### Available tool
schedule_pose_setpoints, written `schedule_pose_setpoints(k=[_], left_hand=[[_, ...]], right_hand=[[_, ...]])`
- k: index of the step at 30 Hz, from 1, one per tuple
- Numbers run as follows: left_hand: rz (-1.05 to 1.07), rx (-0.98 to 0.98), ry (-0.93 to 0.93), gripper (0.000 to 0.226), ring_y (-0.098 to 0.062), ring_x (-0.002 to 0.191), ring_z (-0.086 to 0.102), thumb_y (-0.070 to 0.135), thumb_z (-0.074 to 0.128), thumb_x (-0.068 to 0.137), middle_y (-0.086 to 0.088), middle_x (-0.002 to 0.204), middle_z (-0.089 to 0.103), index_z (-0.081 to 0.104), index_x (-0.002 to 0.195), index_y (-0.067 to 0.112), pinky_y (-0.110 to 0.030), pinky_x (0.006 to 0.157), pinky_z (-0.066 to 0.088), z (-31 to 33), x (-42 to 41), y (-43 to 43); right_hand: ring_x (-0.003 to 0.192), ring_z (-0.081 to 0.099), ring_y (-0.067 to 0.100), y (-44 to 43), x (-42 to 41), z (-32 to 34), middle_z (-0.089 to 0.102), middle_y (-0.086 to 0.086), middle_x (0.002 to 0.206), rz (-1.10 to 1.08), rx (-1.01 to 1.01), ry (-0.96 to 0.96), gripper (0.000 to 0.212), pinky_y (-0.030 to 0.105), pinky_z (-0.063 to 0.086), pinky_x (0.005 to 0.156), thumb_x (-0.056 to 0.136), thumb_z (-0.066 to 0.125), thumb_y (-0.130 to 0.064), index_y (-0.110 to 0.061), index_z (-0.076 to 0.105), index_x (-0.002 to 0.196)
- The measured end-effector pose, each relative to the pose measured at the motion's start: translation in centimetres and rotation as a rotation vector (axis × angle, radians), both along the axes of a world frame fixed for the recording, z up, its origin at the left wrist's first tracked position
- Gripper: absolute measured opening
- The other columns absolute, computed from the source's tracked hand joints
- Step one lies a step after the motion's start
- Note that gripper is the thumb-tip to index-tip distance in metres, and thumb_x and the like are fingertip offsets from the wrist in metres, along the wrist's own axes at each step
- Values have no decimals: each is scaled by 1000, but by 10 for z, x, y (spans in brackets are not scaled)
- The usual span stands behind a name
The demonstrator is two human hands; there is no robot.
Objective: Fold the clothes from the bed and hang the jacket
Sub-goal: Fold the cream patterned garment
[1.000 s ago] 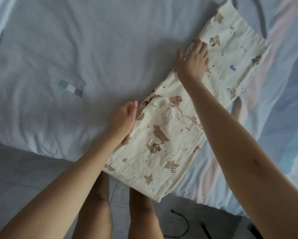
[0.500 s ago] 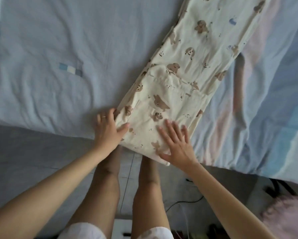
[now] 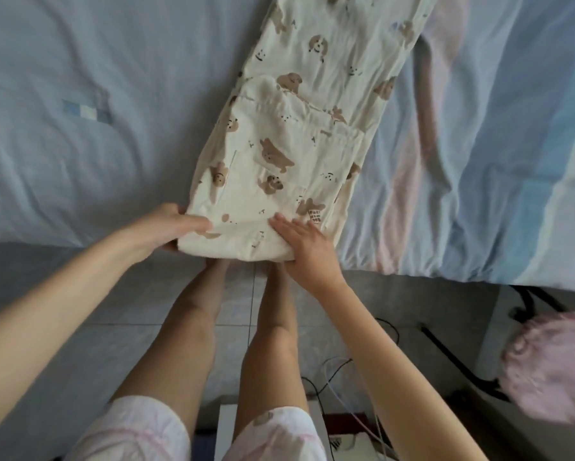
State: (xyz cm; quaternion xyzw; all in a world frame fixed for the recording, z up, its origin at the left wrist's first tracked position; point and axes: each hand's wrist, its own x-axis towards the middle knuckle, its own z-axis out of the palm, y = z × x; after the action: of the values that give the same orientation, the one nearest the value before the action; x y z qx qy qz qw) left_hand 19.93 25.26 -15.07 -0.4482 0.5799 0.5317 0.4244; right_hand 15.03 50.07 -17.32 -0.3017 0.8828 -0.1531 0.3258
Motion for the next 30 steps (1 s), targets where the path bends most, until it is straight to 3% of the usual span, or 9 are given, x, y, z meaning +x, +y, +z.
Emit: schedule_pose_setpoints(k=[3,6,11,13,16,19,22,25,30], left_hand=[[-412,320,-143,41,-10,48,57,40,76,73,-10,65,71,66,86,2,-18,43,33,18,-11,-10],[-699,555,-160,42,-8,43,53,45,61,86,-5,57,67,63,78,4,-15,42,33,45,-25,-25],[-489,691,77,68,-11,40,54,76,45,76,-9,54,64,68,60,14,-15,40,38,71,-44,-53],[-121,398,267,72,-10,42,52,87,56,54,-6,53,60,67,58,16,-15,38,32,63,-61,-61],[260,27,511,50,-3,66,54,60,33,93,14,63,66,65,75,25,-20,57,33,25,-107,-59],[327,62,498,45,-4,75,61,49,22,100,13,79,70,60,90,26,-25,67,41,-12,-148,-38],[219,25,469,37,-17,101,63,47,46,94,-2,111,66,60,113,18,-24,75,46,-32,-168,-8],[224,-135,476,41,-15,98,62,33,71,83,2,107,65,60,118,14,-22,72,46,-40,-172,8],[211,-151,626,60,-9,103,60,13,75,79,2,118,61,46,131,9,-14,78,48,-54,-171,9]], right_hand=[[94,63,20,-1,-40,39,71,0,105,118,177,-313,57,18,45,73,79,54,-6,-33,59,128],[77,57,14,-15,-69,72,64,-5,79,277,331,-722,31,16,40,61,80,50,-2,-24,68,95],[47,45,6,-25,-141,104,50,0,55,184,303,-1161,10,14,36,47,65,56,1,-9,56,62],[48,56,9,-28,-185,113,59,1,55,-9,222,-1146,11,18,45,47,55,58,-3,-11,65,60],[59,66,19,-26,-265,111,68,9,68,-322,37,-926,28,25,55,54,53,60,-5,-2,65,81],[73,67,19,-20,-327,89,71,6,86,-857,-402,-792,31,28,54,67,79,58,-30,-11,62,104],[72,60,20,-4,-343,37,63,3,88,-1440,-647,-764,37,27,42,70,92,37,-48,-18,52,106],[69,55,15,-5,-305,2,56,0,85,-1214,-293,-570,40,24,44,57,90,53,-51,-16,54,109],[73,53,9,-13,-280,-8,54,-10,81,-1304,-456,-77,16,23,46,55,84,59,-15,-22,52,97]])
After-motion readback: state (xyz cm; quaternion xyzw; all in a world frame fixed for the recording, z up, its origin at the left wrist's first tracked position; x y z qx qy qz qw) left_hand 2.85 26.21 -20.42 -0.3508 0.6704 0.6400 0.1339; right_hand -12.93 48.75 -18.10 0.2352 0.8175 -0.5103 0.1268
